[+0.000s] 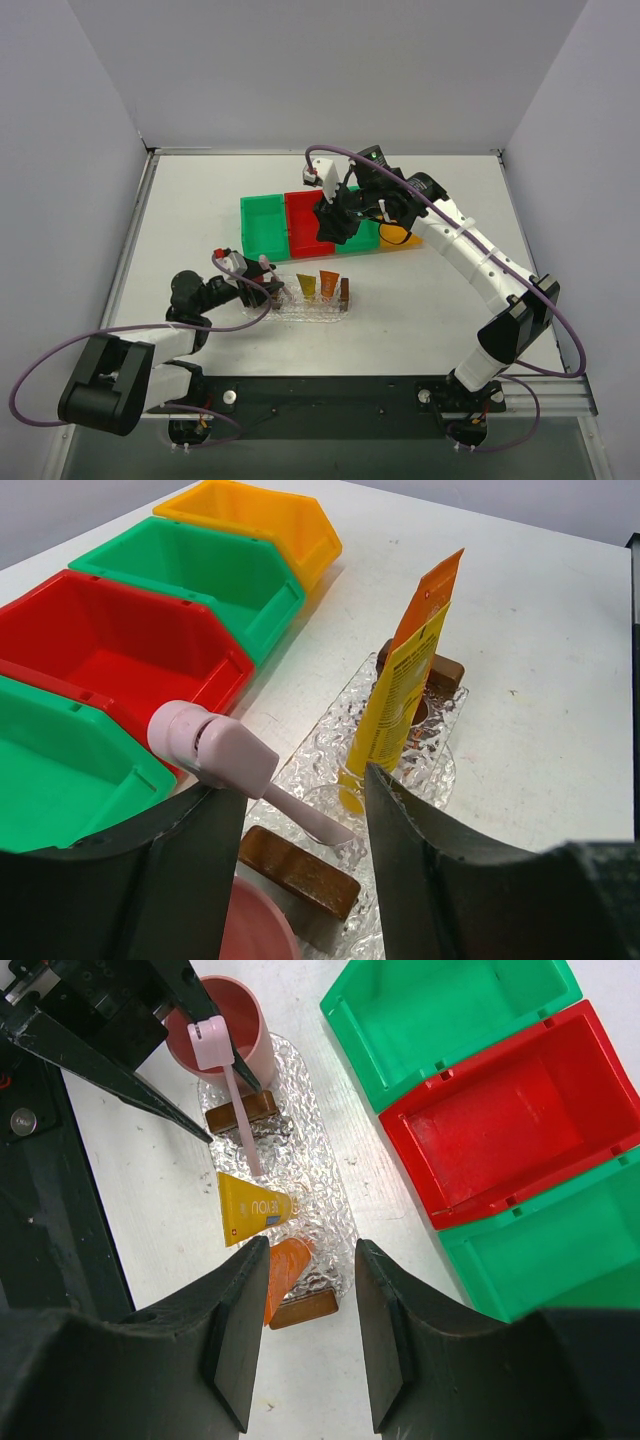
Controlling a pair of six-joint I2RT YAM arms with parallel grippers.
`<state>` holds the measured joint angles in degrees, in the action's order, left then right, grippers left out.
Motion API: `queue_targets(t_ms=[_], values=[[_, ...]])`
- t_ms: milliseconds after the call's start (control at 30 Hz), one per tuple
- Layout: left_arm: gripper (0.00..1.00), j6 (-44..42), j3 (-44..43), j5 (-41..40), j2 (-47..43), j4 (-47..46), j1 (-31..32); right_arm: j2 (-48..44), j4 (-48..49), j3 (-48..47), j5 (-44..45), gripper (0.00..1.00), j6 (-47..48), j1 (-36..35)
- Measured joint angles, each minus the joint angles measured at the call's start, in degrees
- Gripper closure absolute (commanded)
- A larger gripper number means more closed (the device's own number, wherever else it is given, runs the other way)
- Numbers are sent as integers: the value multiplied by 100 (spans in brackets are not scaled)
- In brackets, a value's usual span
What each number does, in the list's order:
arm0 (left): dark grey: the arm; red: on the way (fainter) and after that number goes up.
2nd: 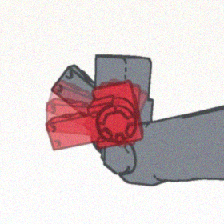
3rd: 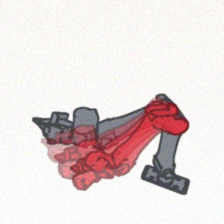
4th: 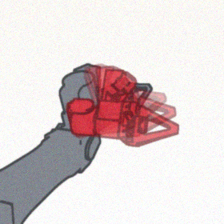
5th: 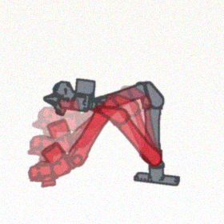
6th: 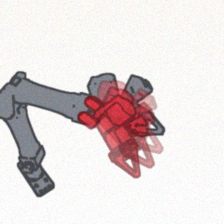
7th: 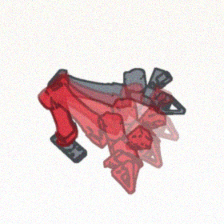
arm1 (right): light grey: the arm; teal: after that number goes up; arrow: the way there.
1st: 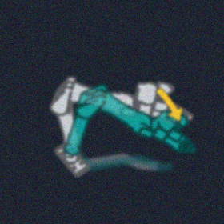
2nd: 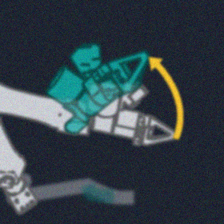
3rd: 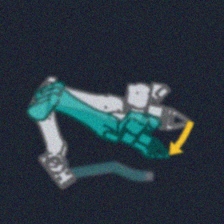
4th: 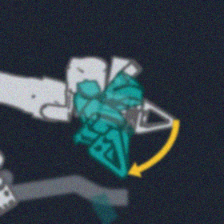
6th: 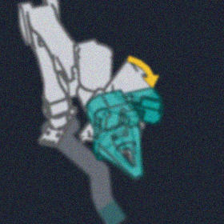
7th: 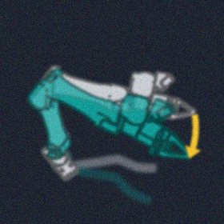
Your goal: Prepare toiletry sets of a toothbrush and toothpaste on the tray
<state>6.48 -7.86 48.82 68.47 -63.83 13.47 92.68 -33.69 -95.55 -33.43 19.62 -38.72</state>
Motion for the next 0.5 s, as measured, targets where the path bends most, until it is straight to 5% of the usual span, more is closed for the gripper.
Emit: queue_targets(t_ms=[500], values=[[42, -116, 13, 31, -293, -9, 0, 0, -2, 0, 0, 65, 7, -28]])
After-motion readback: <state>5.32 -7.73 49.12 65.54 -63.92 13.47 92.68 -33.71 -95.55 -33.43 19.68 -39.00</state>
